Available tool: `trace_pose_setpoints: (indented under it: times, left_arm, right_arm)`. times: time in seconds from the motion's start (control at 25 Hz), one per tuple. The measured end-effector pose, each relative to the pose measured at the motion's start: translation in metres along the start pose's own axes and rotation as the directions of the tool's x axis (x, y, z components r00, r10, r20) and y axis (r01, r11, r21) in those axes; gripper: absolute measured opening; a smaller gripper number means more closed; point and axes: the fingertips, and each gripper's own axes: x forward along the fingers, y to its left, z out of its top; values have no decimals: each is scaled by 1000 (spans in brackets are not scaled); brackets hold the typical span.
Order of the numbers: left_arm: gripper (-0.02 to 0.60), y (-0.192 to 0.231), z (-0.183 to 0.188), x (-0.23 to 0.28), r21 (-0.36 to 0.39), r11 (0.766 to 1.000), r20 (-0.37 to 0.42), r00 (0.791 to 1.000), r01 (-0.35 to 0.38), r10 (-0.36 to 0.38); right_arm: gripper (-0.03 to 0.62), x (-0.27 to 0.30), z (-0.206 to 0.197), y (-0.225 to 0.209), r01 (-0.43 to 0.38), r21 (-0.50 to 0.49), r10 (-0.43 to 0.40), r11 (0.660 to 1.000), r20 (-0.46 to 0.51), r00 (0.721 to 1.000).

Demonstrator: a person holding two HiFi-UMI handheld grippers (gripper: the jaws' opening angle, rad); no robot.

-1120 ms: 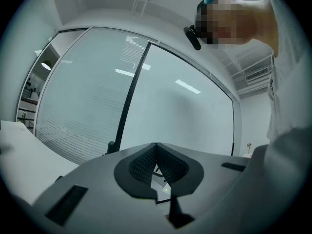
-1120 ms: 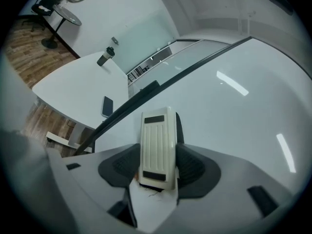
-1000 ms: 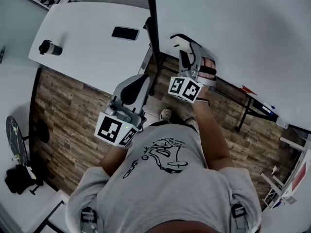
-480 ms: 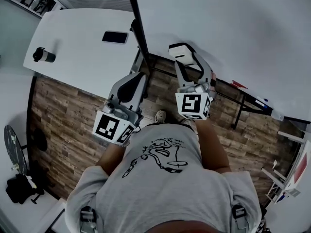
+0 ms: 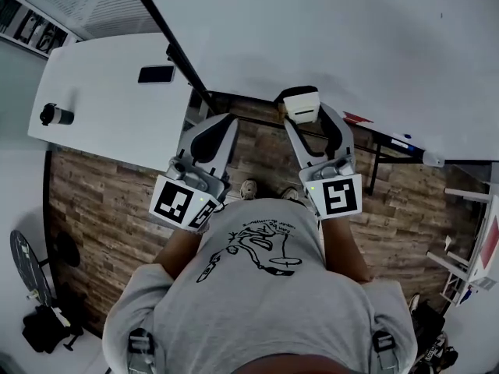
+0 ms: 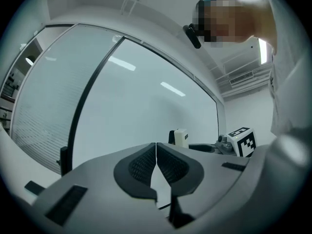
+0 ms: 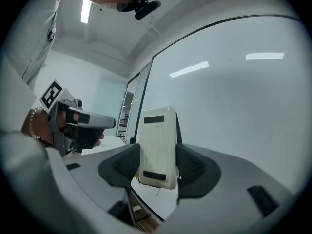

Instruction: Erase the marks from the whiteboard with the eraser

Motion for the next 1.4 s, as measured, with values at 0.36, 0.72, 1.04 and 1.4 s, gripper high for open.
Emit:
trace_pose_setpoints:
  times: [0.36, 0.72, 1.04, 1.4]
  left_arm:
    - [23, -68, 6, 42, 0, 991, 8, 991, 131, -131]
    - [23, -129, 7, 70, -5, 973, 12, 973, 232, -232]
    - [23, -158, 8, 87, 4, 961, 11, 961, 276, -276]
    - [23, -165, 8, 88, 3, 963, 10, 963, 269, -269]
  right_arm:
    - [236, -81, 17, -43, 41, 57, -43, 998, 33, 999]
    - [235, -142, 33, -77, 98, 108, -106, 989, 72, 992]
    - [235, -164, 37, -96, 117, 127, -128, 985, 87, 988]
    - [235, -169, 37, -101, 101, 138, -115, 985, 98, 989]
